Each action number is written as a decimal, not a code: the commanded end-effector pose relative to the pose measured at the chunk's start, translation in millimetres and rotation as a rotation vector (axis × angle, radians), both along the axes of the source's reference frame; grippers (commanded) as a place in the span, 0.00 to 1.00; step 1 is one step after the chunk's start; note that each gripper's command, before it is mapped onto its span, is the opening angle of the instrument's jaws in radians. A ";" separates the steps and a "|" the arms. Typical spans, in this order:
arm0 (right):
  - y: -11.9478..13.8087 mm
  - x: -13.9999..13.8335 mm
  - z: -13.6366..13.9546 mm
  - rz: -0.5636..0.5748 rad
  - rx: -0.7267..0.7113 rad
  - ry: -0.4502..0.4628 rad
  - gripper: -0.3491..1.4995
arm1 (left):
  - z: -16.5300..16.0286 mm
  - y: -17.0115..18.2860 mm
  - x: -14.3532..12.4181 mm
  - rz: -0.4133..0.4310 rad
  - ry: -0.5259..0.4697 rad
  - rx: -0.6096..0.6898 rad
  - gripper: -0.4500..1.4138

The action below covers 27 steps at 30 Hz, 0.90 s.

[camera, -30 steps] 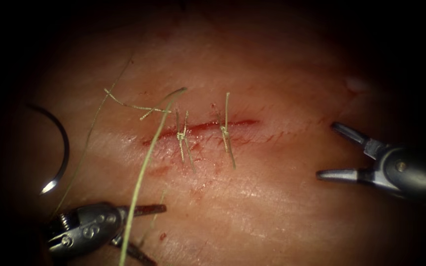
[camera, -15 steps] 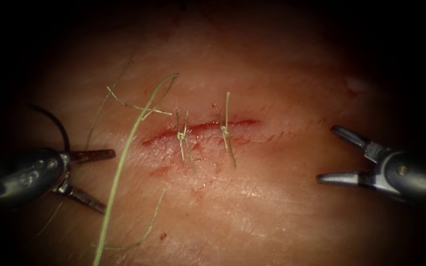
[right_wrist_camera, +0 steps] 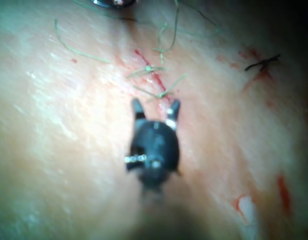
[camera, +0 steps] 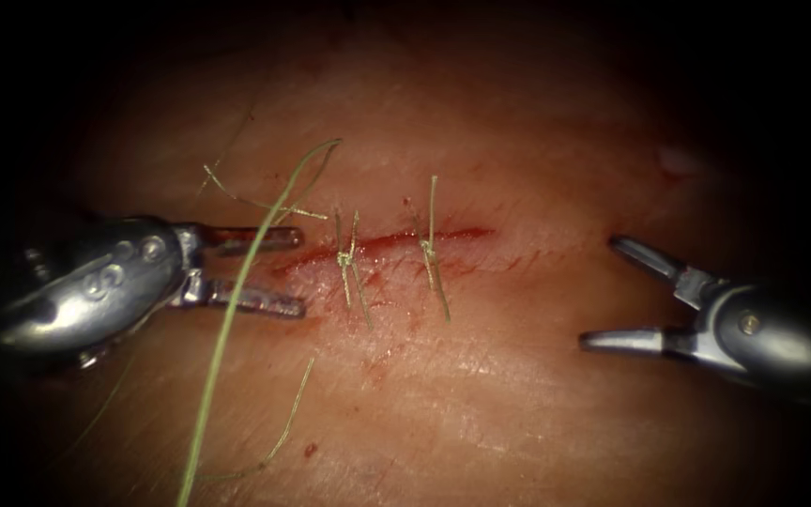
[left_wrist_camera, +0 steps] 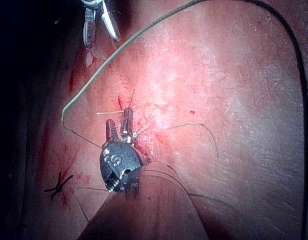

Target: Wound Closure

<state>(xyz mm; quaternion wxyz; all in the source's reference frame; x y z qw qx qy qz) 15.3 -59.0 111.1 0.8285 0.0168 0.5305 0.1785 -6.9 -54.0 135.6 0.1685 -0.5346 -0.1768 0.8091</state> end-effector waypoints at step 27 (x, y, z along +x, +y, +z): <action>-1.4 0.7 0.0 -0.059 -0.069 0.059 0.93 | 3.4 -0.3 1.3 0.001 -0.102 0.025 0.70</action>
